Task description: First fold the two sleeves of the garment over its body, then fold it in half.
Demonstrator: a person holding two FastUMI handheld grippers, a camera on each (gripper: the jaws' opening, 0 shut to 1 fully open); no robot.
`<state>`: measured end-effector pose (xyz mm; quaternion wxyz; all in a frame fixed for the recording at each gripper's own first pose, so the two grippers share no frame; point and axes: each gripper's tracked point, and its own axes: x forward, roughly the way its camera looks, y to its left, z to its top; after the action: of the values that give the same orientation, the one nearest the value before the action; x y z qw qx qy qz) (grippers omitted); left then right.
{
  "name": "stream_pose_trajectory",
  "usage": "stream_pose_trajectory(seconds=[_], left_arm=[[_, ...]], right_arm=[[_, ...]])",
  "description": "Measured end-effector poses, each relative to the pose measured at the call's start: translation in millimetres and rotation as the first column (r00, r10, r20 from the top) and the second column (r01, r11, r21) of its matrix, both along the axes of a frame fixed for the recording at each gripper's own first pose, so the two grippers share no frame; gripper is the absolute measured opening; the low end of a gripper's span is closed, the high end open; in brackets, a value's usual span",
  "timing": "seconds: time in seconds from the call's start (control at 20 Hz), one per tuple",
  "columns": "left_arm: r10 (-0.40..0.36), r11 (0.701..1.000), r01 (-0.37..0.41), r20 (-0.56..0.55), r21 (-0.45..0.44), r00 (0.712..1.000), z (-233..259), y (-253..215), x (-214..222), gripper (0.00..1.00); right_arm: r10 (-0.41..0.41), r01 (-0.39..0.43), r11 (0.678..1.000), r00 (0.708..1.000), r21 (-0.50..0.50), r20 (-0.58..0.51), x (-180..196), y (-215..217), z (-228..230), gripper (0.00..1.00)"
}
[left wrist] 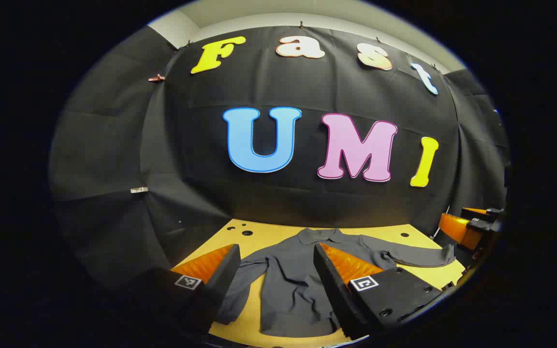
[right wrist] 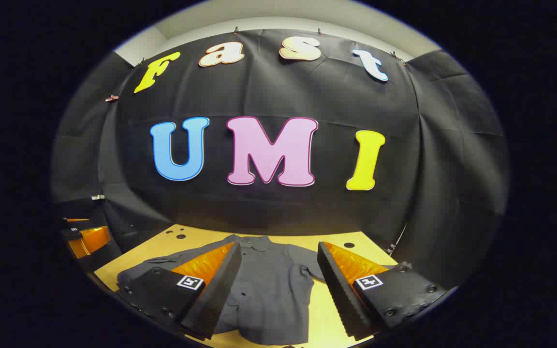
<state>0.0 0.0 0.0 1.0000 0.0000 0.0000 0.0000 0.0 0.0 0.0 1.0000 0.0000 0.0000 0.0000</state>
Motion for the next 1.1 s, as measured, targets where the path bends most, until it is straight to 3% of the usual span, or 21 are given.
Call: stream_pose_trajectory(seconds=[0.05,0.25,0.65,1.1], left_arm=[[-0.006,1.000,0.006,-0.016,0.000,1.000,-7.7,-3.6,5.1,0.96],[-0.001,1.000,0.002,-0.052,0.009,0.999,-21.0,-12.7,26.4,0.96],[0.018,0.996,-0.018,0.001,0.084,1.000,1.7,-12.5,56.3,0.96],[0.042,0.997,-0.041,-0.022,0.061,0.999,-12.7,-27.1,68.3,0.96]], right_arm=[[-0.007,0.007,1.000,1.000,-0.004,0.007,3.0,-5.4,0.4,0.97],[-0.013,0.013,1.000,1.000,-0.018,-0.016,16.6,-20.5,-13.2,0.98],[0.042,-0.042,0.999,0.998,-0.009,-0.038,50.5,-25.8,-26.0,0.98],[0.046,-0.048,0.999,0.993,-0.021,-0.105,86.6,-41.7,-54.2,0.98]])
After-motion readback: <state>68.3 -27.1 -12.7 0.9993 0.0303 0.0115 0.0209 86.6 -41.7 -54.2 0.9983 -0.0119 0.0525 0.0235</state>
